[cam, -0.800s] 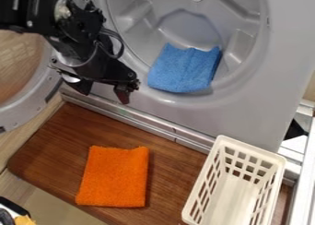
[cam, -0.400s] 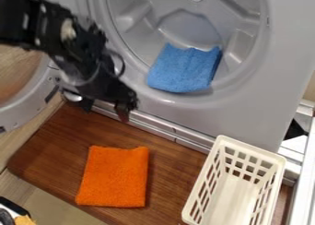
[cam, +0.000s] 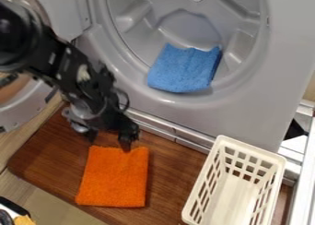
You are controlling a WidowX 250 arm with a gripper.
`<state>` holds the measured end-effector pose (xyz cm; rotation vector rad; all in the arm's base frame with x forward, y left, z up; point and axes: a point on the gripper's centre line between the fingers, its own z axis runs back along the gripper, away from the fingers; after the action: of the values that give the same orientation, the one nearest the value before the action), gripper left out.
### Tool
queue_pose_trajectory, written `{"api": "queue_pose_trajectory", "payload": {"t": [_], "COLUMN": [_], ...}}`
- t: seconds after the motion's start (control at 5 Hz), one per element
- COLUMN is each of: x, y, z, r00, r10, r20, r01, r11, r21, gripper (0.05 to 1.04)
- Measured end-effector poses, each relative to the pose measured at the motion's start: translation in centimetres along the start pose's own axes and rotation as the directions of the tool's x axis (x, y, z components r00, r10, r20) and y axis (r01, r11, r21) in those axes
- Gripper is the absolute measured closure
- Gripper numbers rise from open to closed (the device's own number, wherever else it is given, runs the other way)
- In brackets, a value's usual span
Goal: Put the orange towel on the left side of the table
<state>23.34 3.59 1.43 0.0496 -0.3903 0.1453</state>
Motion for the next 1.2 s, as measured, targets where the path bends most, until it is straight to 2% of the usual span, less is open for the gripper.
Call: {"api": "queue_pose_trajectory", "payload": {"t": [0.2,0.6,1.2], "x": [-1.4,-3.0,-3.4], "y": [-0.2,-0.3,2.0], "z": [-2.6,-5.9,-8.0], "r00": [0.997,0.987,0.985], "r10": [-0.003,-0.006,0.035], "r20": [-0.082,-0.161,-0.171], "r01": [0.003,0.004,-0.028], "r11": [1.000,1.000,0.999], "r21": [-0.007,-0.013,0.046], "gripper": [0.083,0.083,0.083]}}
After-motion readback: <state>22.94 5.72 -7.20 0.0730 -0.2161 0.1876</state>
